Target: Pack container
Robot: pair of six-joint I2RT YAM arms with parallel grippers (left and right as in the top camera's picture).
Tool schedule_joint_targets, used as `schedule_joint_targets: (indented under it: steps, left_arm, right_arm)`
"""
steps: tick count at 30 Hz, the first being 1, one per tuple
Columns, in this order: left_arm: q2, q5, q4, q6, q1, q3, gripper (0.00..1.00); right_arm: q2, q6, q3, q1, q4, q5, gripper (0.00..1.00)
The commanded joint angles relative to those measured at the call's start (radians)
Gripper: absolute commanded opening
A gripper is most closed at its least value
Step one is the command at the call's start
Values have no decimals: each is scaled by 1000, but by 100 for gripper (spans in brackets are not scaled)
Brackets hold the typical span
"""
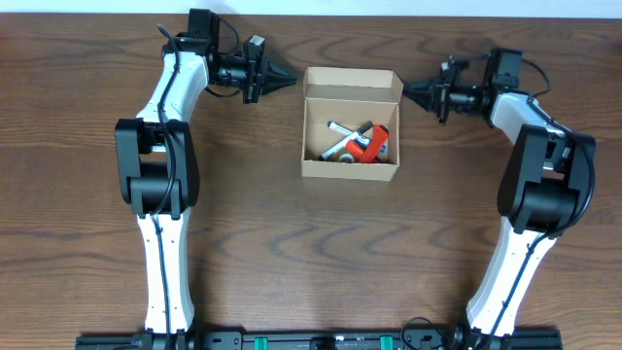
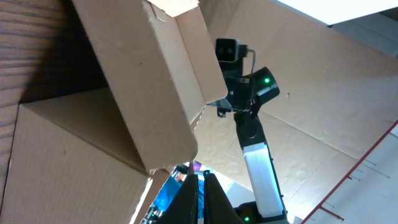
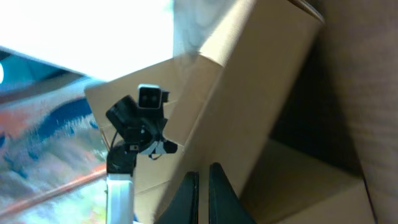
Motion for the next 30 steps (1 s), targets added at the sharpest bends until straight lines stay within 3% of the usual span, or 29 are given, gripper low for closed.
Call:
schedule_joint_targets:
  steps: [1,12,30]
  left_arm:
    - [1,19,-3,22,2,15,6]
    - [1,18,-4,21,2,15,6]
    - [1,16,-23,16,3,15,6]
  right_arm:
    - [2,18,-3,8,-65,68,1]
    - [5,0,-4,16,-140,93,1]
    - [5,42,-4,60,-13,50,1]
